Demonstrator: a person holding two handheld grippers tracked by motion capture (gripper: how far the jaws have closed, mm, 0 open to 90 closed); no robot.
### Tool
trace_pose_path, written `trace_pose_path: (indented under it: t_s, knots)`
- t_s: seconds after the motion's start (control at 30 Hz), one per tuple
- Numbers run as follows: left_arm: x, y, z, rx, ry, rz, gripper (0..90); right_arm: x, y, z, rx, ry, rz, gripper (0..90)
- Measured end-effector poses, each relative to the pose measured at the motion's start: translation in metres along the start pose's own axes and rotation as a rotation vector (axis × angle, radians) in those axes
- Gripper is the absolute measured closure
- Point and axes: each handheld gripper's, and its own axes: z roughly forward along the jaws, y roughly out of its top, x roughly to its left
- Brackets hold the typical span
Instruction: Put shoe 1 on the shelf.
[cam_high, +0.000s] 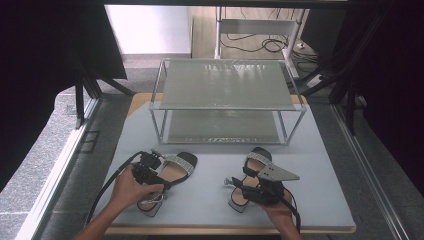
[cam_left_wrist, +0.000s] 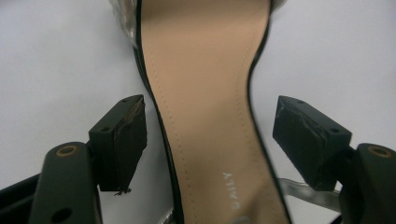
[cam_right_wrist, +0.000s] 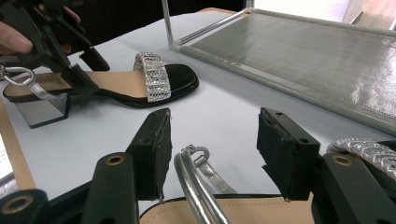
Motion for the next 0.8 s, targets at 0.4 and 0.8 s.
trace_pose_path:
  t_s: [0.4, 0.8]
  knots:
    - [-0.003, 0.006, 0.013, 0.075, 0.038, -0.005, 36.5, -0.003, -0.002, 0.0, 0.007, -0.015, 0.012, 44.8]
    - [0.022, 0.001, 0.001, -0.002, -0.118, -0.043, 42.7, -0.008, -0.003, -0.001, 0.005, -0.036, 0.02, 44.8]
